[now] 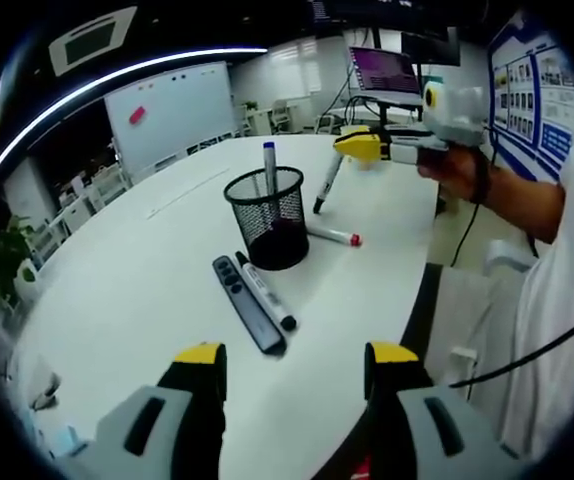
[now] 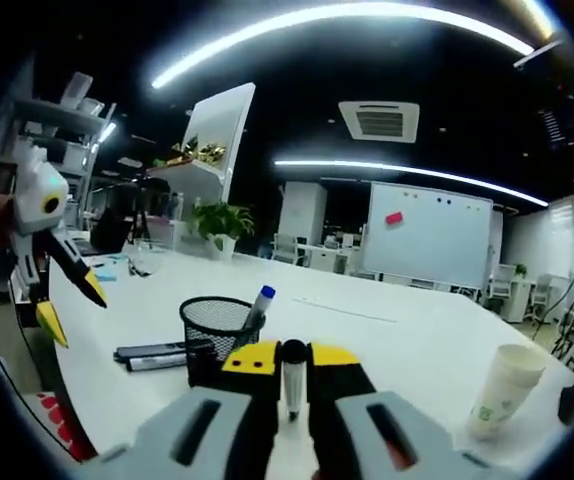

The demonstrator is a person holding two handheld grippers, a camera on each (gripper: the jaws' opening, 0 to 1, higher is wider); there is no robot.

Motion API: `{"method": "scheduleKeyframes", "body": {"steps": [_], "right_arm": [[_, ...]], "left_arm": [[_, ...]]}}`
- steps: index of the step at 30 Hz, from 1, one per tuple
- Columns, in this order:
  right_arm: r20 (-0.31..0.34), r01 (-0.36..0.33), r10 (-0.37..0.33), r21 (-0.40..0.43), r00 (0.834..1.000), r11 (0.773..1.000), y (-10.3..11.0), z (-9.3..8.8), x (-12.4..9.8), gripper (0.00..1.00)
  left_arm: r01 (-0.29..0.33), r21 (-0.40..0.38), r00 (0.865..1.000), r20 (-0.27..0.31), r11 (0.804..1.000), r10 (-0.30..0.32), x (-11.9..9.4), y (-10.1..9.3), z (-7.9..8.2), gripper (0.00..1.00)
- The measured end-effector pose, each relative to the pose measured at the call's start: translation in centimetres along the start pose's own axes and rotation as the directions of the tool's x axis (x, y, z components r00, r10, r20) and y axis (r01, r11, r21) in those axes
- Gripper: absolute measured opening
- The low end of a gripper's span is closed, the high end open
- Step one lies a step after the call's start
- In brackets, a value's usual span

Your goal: Place the scattered laser pointers and whiteboard markers into the pen holder and stack the scattered paper cups together

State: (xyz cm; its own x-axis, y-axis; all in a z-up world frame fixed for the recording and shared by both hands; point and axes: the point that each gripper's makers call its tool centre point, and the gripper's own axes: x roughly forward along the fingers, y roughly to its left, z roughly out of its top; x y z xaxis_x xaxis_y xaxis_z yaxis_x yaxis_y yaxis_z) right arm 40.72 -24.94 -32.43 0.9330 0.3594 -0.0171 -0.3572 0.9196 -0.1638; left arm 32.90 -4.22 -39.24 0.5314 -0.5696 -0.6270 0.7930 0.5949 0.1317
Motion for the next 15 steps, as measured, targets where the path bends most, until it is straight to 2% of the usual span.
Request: {"method": "scheduleKeyframes", "body": {"steps": [15], "right_arm": [[0.022,0.005,-0.005,-0.001,1.0,1.0,0.0,1.3,0.4,0.1]], "left_arm": [[-0.003,0.0,1.0,0.0,1.0,0.003,-0.1,0.2,-0.1,0.56]]}}
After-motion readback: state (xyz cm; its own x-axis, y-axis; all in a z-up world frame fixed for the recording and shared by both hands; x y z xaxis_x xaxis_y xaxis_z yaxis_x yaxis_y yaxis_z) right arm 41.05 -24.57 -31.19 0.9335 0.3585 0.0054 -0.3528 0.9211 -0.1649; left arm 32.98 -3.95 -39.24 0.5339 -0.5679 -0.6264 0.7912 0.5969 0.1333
